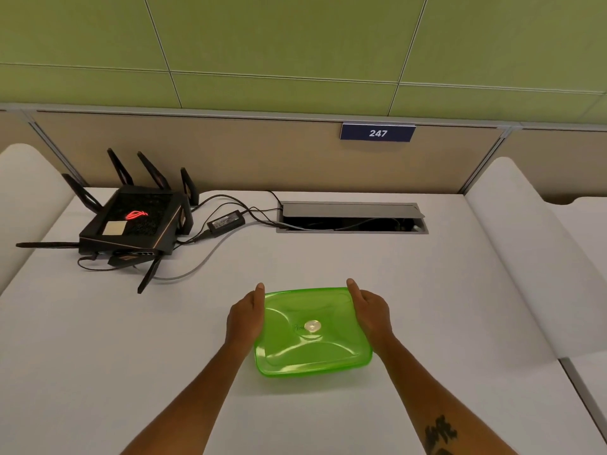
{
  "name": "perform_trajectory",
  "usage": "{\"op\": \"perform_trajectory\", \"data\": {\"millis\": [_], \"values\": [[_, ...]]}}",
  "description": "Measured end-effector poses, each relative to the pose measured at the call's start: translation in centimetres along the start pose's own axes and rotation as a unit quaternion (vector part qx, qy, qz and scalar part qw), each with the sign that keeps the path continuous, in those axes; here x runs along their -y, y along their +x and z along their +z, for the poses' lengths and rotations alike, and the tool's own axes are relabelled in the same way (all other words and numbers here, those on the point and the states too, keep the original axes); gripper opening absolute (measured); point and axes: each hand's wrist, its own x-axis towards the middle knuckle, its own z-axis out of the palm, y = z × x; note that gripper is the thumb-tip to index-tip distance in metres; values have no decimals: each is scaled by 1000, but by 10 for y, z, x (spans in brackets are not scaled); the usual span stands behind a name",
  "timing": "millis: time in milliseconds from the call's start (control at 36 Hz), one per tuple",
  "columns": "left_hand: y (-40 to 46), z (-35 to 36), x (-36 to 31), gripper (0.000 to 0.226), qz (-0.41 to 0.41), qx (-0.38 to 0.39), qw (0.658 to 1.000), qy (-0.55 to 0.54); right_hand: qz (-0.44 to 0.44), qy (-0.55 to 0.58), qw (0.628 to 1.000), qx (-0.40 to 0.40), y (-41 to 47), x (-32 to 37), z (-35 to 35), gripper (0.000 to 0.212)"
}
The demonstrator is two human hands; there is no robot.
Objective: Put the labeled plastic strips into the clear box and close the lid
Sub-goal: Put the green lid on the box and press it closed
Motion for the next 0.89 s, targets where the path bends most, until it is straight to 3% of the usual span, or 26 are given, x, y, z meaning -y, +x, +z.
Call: {"op": "perform_trajectory", "data": {"millis": [472,694,889], "values": [[-16,-11,-18,67,-41,29,999,17,15,-4,1000,24,-3,6,-4,67],[-50,-26,13,75,-99,61,991,-68,55,25,998,26,-32,-6,-20,74],[-108,-28,47,26,-114,118,949,-271,35,139,989,32,-85,-30,-32,35]]}}
